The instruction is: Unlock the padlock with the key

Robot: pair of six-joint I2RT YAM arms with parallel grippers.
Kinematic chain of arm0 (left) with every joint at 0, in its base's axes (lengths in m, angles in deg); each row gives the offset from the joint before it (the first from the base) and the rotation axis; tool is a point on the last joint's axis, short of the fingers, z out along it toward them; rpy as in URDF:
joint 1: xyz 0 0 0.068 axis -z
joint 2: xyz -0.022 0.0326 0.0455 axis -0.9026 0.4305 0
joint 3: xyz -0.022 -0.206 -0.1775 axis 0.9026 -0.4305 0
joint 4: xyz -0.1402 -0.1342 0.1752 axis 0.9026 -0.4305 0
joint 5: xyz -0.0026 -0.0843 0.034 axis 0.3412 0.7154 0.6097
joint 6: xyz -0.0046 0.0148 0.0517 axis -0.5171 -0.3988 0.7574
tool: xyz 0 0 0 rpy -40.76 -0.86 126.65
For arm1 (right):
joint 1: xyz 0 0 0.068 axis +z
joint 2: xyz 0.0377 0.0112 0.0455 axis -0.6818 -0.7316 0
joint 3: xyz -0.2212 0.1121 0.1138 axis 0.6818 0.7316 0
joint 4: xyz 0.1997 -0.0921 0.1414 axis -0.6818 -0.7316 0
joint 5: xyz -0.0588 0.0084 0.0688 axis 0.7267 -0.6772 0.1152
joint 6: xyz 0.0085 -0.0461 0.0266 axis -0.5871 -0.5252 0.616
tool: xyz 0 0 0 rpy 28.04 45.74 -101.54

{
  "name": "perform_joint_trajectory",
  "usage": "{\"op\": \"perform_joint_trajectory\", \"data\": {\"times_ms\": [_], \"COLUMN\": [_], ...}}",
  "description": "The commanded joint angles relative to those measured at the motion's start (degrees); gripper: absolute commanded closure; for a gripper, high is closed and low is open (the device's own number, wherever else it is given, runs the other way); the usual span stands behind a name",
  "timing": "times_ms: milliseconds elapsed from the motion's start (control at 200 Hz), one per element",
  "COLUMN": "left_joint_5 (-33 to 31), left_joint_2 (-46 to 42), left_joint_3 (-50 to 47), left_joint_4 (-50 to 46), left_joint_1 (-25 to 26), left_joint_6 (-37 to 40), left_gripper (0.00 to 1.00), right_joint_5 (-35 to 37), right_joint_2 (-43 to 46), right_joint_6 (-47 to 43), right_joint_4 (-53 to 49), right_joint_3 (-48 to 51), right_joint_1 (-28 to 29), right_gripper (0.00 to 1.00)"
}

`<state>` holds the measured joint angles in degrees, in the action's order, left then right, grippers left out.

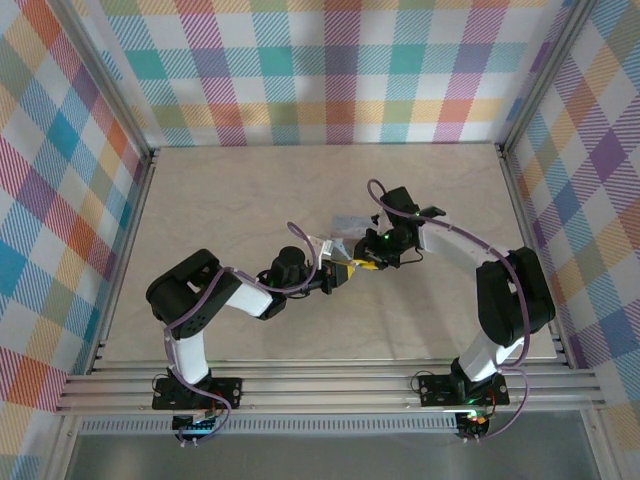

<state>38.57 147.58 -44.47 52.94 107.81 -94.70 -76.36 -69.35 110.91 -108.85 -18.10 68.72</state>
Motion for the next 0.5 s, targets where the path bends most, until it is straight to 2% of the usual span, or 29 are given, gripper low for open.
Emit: {"op": "perform_joint_trajectory", "data": {"times_ms": [0,320,495], "left_joint_5": [-2.05,-6.04,-4.96], "left_joint_2": [-5.36,-7.7,-9.23], "left_joint_3": [0.81,-7.89,-6.35], "left_joint_4": [3.57,1.79,-0.84], "left_joint_1": [0.09,-0.24,-0.2], "left_joint_6": [4.73,4.34,4.72], "left_gripper": [1.0,1.0,1.0], "right_joint_5": [-0.81,1.57,-1.82], "right_joint_2": [0.63,1.27,0.02], "right_joint_6": [2.61,6.12,6.45], "right_joint_4": [3.97,10.99,12.4], "right_joint_3": [1.3,1.74,2.33], "right_joint_1": [0.51,-0.4,-0.47], "right_gripper": [1.0,1.0,1.0]}}
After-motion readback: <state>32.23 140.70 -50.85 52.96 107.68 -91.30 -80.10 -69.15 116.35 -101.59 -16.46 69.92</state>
